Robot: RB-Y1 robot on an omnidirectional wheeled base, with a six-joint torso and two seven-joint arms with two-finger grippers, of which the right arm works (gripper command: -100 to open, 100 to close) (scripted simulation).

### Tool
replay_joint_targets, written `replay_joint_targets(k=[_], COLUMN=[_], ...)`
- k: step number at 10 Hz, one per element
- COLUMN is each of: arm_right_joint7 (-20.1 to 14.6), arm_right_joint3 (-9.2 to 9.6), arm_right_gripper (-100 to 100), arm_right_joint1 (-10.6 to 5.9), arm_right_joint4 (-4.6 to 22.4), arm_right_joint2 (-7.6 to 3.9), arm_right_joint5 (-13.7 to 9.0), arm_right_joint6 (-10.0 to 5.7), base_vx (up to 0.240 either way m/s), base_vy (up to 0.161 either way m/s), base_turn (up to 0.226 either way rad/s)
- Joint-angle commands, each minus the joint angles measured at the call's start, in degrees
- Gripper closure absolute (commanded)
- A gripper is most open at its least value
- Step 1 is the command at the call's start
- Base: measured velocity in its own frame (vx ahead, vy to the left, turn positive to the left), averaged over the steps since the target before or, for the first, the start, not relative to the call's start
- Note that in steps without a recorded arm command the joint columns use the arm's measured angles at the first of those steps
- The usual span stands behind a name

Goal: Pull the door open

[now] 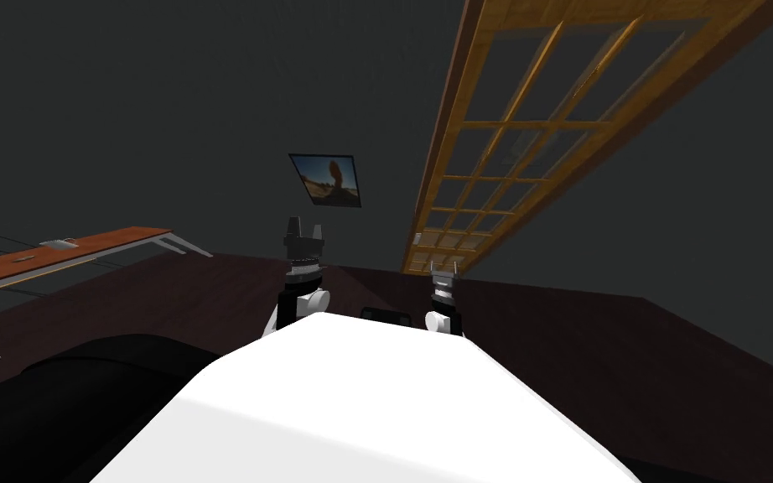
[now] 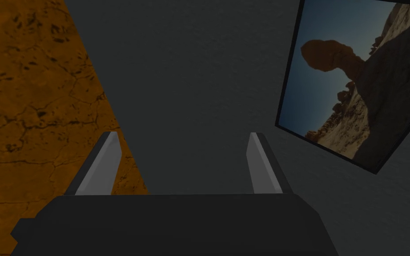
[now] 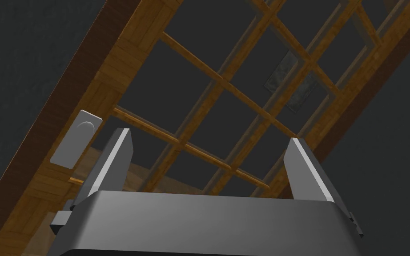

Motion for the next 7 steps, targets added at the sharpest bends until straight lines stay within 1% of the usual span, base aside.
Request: replay_joint_targets(k=[1, 7], arm_right_joint7=[-1.8, -8.2], arm_right_joint3=[1.05, 4.83], arm_right_gripper=[-100, -100], arm_right_joint1=[-0.24, -2.02], arm_right_joint4=[1.7, 9.6], arm_right_joint2=[-0.58, -2.74], arm_right_joint5=[-1.7, -8.0], arm_right_joint6=[-0.87, -4.81], base_vx=[0.109, 0.092], base_vy=[-0.009, -0.024], base_turn=[0.113, 0.120])
